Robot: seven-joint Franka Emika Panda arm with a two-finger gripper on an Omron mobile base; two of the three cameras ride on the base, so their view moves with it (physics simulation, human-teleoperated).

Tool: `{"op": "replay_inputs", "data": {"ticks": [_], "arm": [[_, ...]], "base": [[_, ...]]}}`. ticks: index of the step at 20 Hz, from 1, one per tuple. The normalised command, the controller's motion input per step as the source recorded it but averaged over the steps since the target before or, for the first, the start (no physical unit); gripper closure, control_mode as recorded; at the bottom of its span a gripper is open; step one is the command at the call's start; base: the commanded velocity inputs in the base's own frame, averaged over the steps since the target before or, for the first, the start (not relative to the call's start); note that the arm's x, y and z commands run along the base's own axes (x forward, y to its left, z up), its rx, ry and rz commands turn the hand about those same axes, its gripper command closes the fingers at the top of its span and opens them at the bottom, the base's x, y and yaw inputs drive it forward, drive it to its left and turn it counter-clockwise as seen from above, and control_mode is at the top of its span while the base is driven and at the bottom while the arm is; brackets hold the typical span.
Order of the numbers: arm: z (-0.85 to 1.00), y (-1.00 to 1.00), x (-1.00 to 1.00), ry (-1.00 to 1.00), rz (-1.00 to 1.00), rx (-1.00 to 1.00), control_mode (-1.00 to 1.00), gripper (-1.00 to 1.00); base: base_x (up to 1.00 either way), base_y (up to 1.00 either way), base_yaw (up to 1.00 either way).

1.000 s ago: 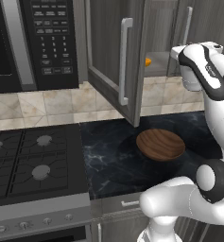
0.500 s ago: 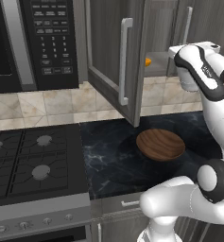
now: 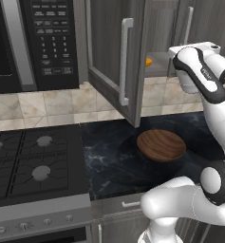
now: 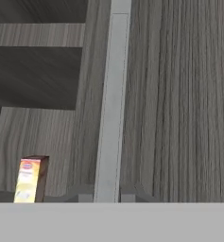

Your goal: Open the cabinet. Pick the orange and orange from the cabinet and place them into the bowl. Then close the cabinet.

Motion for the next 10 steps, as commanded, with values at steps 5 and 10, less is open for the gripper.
{"op": "replay_inputs", "data": {"ticks": [5,10], "arm": [[0.02,-0.21,-0.17,0.0,0.0,0.0,-1.0,1.0],[0.22,-0.53,-0.48,0.0,0.0,0.01,-1.0,1.0]], "base": [[0.0,0.0,0.0],[0.0,0.0,0.0]]}}
